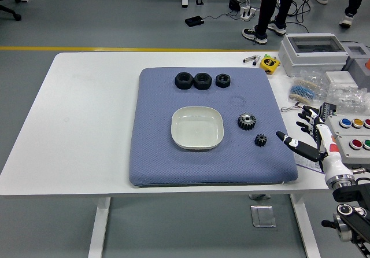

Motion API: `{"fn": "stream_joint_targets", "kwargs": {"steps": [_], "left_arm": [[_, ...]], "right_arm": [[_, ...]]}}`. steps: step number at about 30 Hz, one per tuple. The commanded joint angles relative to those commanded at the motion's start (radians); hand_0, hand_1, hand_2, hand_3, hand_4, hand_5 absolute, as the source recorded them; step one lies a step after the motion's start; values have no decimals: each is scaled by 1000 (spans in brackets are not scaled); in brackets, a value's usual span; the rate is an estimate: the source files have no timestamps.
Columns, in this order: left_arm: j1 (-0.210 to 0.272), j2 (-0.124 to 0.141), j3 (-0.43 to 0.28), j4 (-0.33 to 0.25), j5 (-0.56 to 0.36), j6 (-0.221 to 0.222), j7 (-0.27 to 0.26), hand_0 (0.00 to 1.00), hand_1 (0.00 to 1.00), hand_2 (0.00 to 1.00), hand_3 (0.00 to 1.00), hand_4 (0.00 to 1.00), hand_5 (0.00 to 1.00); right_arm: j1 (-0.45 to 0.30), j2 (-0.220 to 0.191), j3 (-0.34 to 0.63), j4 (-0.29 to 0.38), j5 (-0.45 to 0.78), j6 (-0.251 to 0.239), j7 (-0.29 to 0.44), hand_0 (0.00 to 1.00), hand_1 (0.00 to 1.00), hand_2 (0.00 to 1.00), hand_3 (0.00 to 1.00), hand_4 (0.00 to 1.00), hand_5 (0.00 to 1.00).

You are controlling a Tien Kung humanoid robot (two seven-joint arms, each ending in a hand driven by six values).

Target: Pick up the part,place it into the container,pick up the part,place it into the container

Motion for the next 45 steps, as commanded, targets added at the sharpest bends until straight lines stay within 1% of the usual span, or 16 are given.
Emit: {"fn": "stream_joint_targets", "kwargs": {"steps": [3, 4, 8, 9, 10, 15, 16, 19, 21, 22, 27, 28, 33, 34, 38, 45], "left_arm": [[-1, 1, 0, 0, 2, 0, 0, 617, 588, 656, 594, 574, 584], [-1, 1, 0, 0, 2, -1, 0, 616, 587, 656, 593, 573, 583], [0, 1, 1, -1, 0, -1, -1, 616, 587, 656, 593, 573, 583], [0, 1, 1, -1, 1, -1, 0, 616, 587, 656, 593, 573, 583], [0, 1, 0, -1, 2, -1, 0, 616, 588, 656, 593, 574, 584], [-1, 0, 4, -2, -3, -1, -1, 616, 588, 656, 593, 574, 584], [0, 1, 5, -2, -4, -2, -2, 617, 587, 657, 593, 573, 582], [1, 2, 6, -2, -5, -1, -2, 617, 587, 657, 593, 573, 582], [1, 3, 5, -2, -4, -1, -2, 617, 587, 657, 593, 573, 582], [1, 3, 5, -2, -3, -1, -2, 615, 588, 656, 593, 574, 582], [2, 7, 4, -1, -2, 1, -2, 615, 588, 656, 593, 574, 582], [2, 7, 4, -1, -2, 1, -2, 615, 586, 655, 593, 574, 582], [4, 7, 0, -1, 1, 3, 0, 615, 586, 655, 593, 574, 582], [4, 7, 0, -1, 2, 3, 0, 616, 588, 656, 593, 573, 582], [6, 7, -5, -1, 11, 3, 4, 616, 588, 656, 593, 573, 582], [6, 5, -3, -3, 10, 2, 6, 618, 587, 656, 594, 574, 581]], "right_arm": [[14, -9, -14, 5, -50, 11, -32, 791, 810, 880, 949, 998, 194], [21, -14, -20, 7, -73, 16, -47, 770, 788, 857, 918, 998, 178], [64, -31, -66, 13, -153, 26, -105, 770, 788, 857, 918, 998, 178], [86, -38, -87, 15, -192, 37, -133, 770, 788, 857, 918, 998, 178], [101, -41, -100, 16, -230, 45, -155, 754, 760, 794, 852, 998, 198], [192, -60, -166, 33, -437, 118, -267, 754, 760, 794, 852, 998, 198], [209, -63, -177, 35, -474, 137, -286, 748, 727, 751, 786, 998, 237], [262, -73, -221, 36, -566, 177, -329, 748, 727, 751, 786, 998, 237], [290, -78, -246, 32, -580, 193, -341, 748, 727, 751, 786, 998, 237], [301, -79, -257, 29, -585, 200, -345, 716, 689, 713, 732, 998, 284], [356, -85, -299, 3, -607, 244, -366, 716, 689, 713, 732, 998, 284], [362, -86, -304, 0, -605, 251, -368, 622, 617, 671, 696, 998, 332], [395, -95, -349, -19, -587, 278, -377, 622, 617, 671, 696, 998, 332], [397, -96, -354, -21, -585, 280, -378, 573, 600, 659, 698, 998, 347], [433, -108, -413, -44, -577, 307, -388, 573, 600, 659, 698, 998, 347], [479, -111, -470, -85, -584, 326, -398, 557, 591, 653, 695, 998, 341]]}}
